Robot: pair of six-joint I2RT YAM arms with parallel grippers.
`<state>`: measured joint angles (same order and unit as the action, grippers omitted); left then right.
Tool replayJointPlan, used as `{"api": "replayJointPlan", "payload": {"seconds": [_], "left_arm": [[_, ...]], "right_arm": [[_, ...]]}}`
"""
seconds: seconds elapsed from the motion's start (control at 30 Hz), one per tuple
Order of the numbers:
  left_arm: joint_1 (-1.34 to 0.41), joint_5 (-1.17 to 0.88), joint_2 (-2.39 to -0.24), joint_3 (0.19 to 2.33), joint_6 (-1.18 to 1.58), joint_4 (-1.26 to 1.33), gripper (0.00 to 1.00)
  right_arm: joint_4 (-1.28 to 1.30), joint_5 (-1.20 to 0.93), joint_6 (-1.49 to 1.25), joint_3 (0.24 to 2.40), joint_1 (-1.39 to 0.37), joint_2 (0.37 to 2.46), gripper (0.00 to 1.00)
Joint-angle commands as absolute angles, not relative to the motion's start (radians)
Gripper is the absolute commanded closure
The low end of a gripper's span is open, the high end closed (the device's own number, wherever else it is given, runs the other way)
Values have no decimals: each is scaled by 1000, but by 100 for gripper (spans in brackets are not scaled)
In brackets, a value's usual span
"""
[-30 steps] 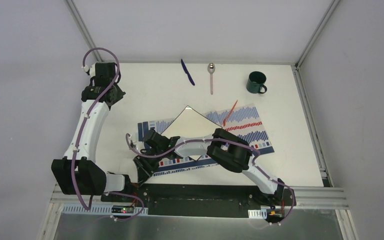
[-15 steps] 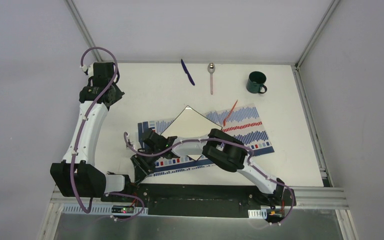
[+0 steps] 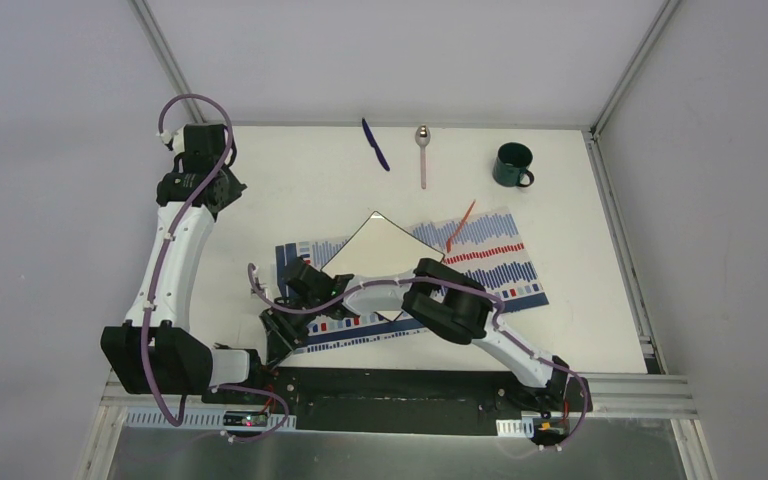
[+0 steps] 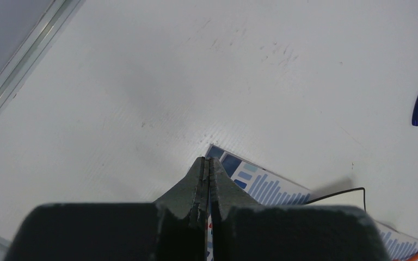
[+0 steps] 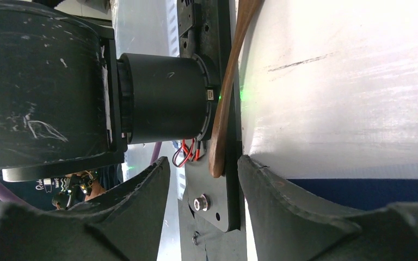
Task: Set the dinner table for one person
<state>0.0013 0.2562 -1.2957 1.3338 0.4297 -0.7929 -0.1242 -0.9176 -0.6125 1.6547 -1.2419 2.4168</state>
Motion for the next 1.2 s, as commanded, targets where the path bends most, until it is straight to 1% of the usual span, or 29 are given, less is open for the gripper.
{"api": "replayJointPlan", "payload": {"seconds": [0.0, 0.23, 0.4, 0.53, 0.67, 1.1, 1.17], "left_arm": [[14, 247, -1285, 1371, 417, -796, 100], [15, 251, -1287, 1384, 410, -804, 100], [16, 251, -1292, 1382, 412, -804, 100], [17, 248, -1292, 1379, 416, -804, 100], [21, 246, -1290, 1376, 419, -802, 100], [24, 240, -1299, 1379, 419, -801, 100], [24, 239, -1300, 1380, 419, -801, 100]], "right_arm": [[-206, -915, -622, 1641, -1260, 2450, 45], [-190, -906, -606, 1617, -1283, 2450, 46], [-60, -870, -522, 1605, -1295, 2418, 46], [-5, -848, -477, 1599, -1304, 2398, 46], [48, -841, -460, 1609, -1308, 2409, 51], [100, -849, -434, 1669, -1330, 2443, 55], [113, -848, -426, 1682, -1333, 2448, 56]]}}
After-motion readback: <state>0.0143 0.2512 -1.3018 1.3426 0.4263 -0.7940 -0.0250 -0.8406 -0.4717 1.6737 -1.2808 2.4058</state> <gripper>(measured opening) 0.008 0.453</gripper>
